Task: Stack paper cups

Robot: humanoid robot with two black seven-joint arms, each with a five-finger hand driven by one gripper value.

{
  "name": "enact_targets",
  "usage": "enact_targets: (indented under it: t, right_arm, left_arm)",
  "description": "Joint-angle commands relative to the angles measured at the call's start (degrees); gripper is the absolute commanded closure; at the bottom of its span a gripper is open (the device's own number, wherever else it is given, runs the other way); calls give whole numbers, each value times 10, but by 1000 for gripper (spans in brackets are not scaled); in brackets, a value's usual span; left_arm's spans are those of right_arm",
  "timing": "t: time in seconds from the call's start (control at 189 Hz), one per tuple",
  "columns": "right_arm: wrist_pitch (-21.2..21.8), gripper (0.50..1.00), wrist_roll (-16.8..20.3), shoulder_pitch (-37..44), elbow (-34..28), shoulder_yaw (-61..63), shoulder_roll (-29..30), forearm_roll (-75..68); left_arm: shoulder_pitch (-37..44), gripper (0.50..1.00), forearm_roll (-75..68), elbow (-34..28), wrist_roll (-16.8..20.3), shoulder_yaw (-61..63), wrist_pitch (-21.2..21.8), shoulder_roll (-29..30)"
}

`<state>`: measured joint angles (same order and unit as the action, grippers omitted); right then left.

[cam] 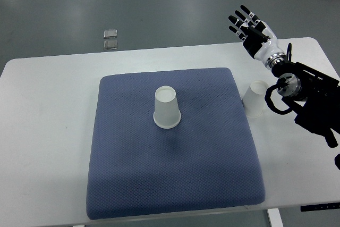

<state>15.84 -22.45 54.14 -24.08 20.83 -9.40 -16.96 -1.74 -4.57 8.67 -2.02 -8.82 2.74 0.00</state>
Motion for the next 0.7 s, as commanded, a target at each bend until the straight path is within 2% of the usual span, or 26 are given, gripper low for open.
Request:
enact_targets:
  t: [0.0,0.693]
  right_arm:
    - [0,587,0,0,0,0,0,0]
    - [1,587,0,1,0,0,-2,0]
  left_arm:
    - [0,500,0,-1,0,-1,0,0]
    - [2,500,0,-3,0,-1,1,0]
